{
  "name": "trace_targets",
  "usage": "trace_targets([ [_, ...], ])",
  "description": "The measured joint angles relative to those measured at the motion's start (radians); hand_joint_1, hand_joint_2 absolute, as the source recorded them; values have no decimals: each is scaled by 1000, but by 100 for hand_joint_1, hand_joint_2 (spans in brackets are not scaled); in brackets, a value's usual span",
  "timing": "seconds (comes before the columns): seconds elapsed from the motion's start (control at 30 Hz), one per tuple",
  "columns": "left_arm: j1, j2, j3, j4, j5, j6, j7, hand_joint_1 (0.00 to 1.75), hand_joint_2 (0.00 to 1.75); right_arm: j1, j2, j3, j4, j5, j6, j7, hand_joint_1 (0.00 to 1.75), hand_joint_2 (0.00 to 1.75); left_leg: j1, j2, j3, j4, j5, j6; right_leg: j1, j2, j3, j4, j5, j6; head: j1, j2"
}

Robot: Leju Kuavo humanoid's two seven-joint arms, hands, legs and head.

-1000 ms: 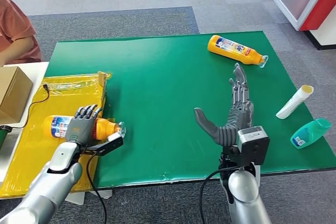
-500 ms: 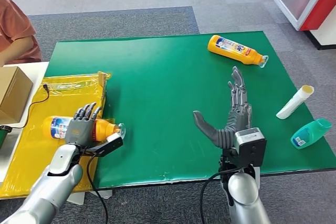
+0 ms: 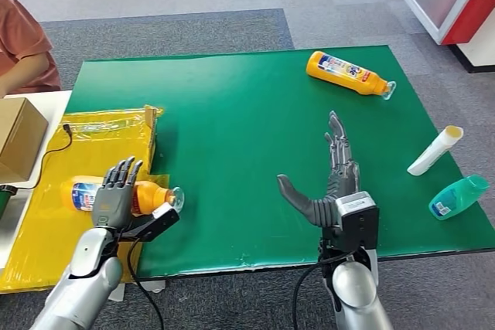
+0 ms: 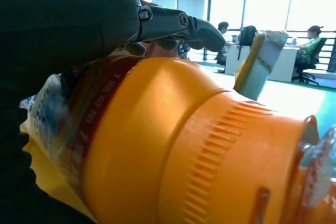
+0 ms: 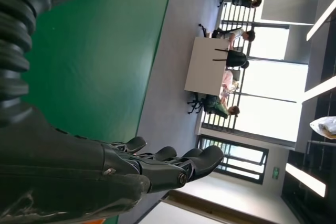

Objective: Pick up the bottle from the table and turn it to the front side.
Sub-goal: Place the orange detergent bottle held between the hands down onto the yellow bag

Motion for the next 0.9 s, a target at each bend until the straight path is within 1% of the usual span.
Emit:
trace_targets([
  [0.07,22,-5,4,-66,97,-51,-34,0,0,9,0,0,0,1,-4,0,0,175,0,0,0,0,0,0,0,0,0,0,0,0,0,0],
  [0.17,39,-6,6,-171,312,-195,-120,0,0,18,0,-1,-1,2,-6,-2,0,175,0,-1,0,0,-1,1,0,-1,1,0,0,0,0,0],
  [0.23,51,-5,8,-231,435,-269,-164,0,0,22,0,-2,-1,1,-8,-5,0,175,0,-1,0,0,-1,1,0,-1,1,0,0,0,0,0],
  [0.3,75,-6,9,-281,521,-304,-185,0,0,28,-1,-2,-1,-1,-12,-10,0,175,0,-1,0,0,-1,0,0,0,0,0,0,0,0,0],
  [0.4,105,-5,10,-348,592,-318,-200,0,0,37,-2,-3,-1,-2,-21,-14,0,175,0,-1,-1,0,-1,1,0,0,-1,0,0,0,0,0],
  [0.5,119,-1,10,-399,592,-315,-187,0,0,40,-3,-4,-1,-3,-27,-17,0,175,0,-1,-1,0,-1,1,0,-1,-1,0,0,0,0,0],
  [0.53,120,1,9,-408,570,-313,-165,0,0,41,-3,-4,-1,-3,-28,-18,0,175,0,-1,-1,0,-1,1,0,-1,-1,0,0,0,0,0],
  [0.63,117,14,7,-411,466,-311,-67,0,0,41,-3,-4,-3,-2,-28,-19,0,175,0,-1,-1,0,-1,0,0,0,-1,0,0,0,0,0],
  [0.73,97,24,4,-379,364,-306,4,0,0,40,-3,-4,-9,2,-23,-14,0,175,0,-1,-1,0,-1,0,0,0,-1,0,0,0,0,0],
  [0.8,86,27,4,-349,335,-293,14,0,0,40,-3,-5,-12,4,-21,-10,0,175,0,-1,-1,0,0,0,0,0,-1,0,0,0,0,0],
  [0.9,84,26,5,-326,370,-264,-31,0,0,40,-3,-6,-12,6,-21,-9,0,175,0,-1,-1,0,0,0,0,0,-1,0,0,0,0,0],
])
